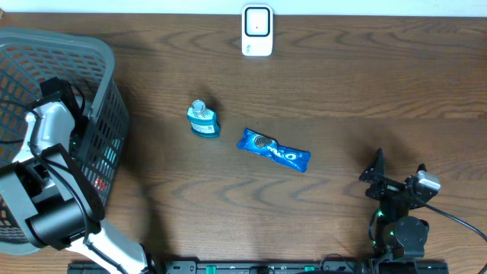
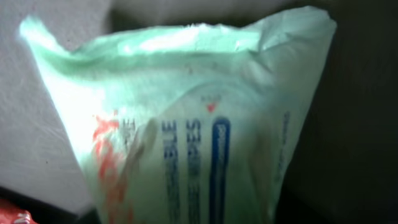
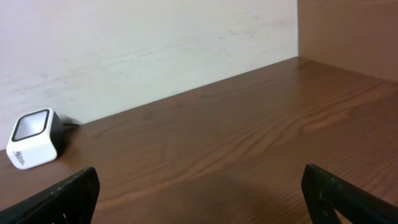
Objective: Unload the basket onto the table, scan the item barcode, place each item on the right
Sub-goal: 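Reach the left gripper into the basket and grasp the green wipes pack, then place the green wipes pack on the table right of the Oreo pack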
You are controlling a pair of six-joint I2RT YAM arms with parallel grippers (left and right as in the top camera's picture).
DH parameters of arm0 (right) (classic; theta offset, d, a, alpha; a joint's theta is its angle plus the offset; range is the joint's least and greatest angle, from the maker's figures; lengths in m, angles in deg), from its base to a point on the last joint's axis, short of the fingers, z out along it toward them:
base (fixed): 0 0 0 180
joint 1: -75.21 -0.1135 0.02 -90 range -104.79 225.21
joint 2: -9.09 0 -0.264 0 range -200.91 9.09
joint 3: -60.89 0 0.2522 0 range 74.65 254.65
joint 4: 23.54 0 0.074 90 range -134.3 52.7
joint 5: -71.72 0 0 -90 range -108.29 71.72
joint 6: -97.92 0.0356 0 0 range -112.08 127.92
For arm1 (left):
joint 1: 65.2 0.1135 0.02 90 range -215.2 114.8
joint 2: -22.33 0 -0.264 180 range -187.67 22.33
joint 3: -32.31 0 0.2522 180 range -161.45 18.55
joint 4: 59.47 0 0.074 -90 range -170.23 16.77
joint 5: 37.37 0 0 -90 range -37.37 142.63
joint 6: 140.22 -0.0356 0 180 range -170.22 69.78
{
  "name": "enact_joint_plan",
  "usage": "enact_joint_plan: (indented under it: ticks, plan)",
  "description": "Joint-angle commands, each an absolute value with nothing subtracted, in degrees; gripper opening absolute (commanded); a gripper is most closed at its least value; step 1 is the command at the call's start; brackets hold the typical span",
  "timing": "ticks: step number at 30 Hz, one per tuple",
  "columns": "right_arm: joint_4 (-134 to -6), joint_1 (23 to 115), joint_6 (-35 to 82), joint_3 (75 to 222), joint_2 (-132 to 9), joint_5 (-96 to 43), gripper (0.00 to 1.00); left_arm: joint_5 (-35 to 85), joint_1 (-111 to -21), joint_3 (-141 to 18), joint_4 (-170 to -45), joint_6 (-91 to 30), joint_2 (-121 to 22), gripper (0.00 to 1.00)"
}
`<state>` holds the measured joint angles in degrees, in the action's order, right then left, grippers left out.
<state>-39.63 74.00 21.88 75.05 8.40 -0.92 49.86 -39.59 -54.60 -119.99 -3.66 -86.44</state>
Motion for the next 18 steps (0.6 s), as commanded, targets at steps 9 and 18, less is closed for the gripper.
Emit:
enact_joint_plan:
  ticks: [9,18]
  plan:
    - [-39.9,73.3,21.1,75.0,8.7,-1.0,0.99,50.7,-36.5,-67.8,-132.5,-7.8,-79.5,0.30]
    - [-39.9,73.3,21.1,75.0,8.7,-1.0,0.99,44.6,-34.0,-92.6,-143.6,-8.2,-66.2,0.31]
